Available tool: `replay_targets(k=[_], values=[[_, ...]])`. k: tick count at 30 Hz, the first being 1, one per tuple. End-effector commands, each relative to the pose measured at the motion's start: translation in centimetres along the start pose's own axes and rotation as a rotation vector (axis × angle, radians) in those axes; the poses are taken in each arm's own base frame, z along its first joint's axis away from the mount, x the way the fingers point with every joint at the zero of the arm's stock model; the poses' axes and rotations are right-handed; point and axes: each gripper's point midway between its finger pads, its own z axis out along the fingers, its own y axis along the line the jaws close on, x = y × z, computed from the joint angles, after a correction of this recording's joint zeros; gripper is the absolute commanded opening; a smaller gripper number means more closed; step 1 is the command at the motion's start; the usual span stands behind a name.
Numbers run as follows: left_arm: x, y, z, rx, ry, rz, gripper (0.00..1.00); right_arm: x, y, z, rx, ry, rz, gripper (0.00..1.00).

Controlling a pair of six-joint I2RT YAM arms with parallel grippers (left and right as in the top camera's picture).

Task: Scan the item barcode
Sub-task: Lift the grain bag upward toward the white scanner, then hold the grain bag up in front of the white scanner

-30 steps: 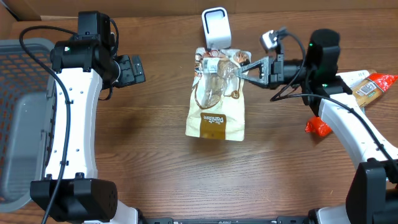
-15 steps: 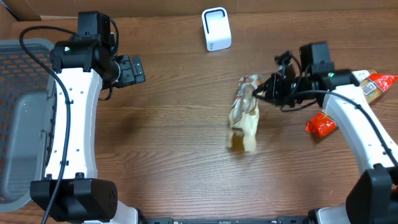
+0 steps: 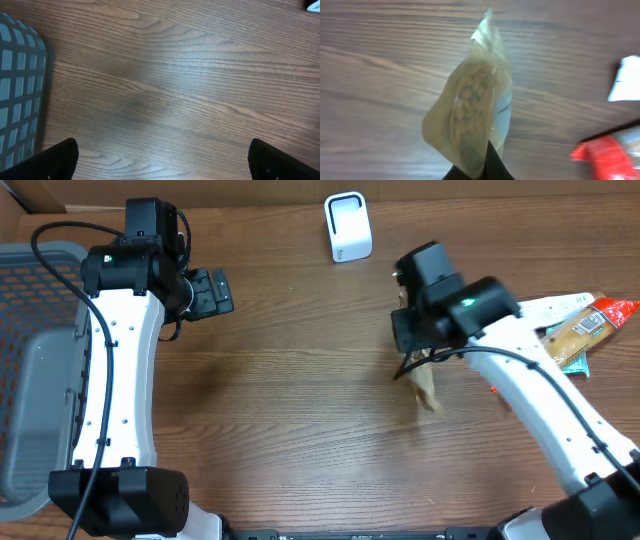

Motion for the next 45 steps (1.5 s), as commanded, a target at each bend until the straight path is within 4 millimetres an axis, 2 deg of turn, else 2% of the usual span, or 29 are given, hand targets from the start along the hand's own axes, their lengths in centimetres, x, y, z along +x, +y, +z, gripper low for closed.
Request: replay_targets(k=[1,4,9,17,21,24,28,33,45], values=[[0.0,-0.3,0.2,0.008,0.005,-0.010,1.00,-1.9,-2.6,0.2,0.241,-0.078,-0.028,0.04],[0.0,-0.3,0.2,0.008,0.005,-0.010,1.00,-3.6,-3.0,0.1,0.324,-0.155,-0.046,0.04],[0.0,-0.3,0.2,0.007,0.005,-0.010,1.00,-8.3,-4.0,-2.2,0.473,-0.366,-0.061,0.04],[0.0,-0.3,0.2,0.007,0.005,-0.010,1.00,-13.0,-2.0,-3.9,0.496,-0.486,-0.418,0.04],[0.0,-0.3,0.2,0.008,0.005,-0.010,1.00,-15.6,-1.2,-5.0,0.504,-0.591,-0.475,0.04],[0.0,-0.3,0.2,0.007,0.005,-0.010,1.00,-17.6,-0.3,-5.1,0.546,-0.644,-0.593,0.04],[0.0,-0.3,0.2,0.007,0.005,-0.010,1.00,-19.2,0.4,-3.6,0.630,-0.648,-0.736,0.04],[0.0,-0.3,0.2,0.008,0.005,-0.010,1.00,-21.4,0.5,-1.8,0.747,-0.673,-0.805,0.04],[0.0,-0.3,0.2,0.008,0.005,-0.010,1.00,-24.9,-1.2,1.0,0.972,-0.734,-0.881,0.04]])
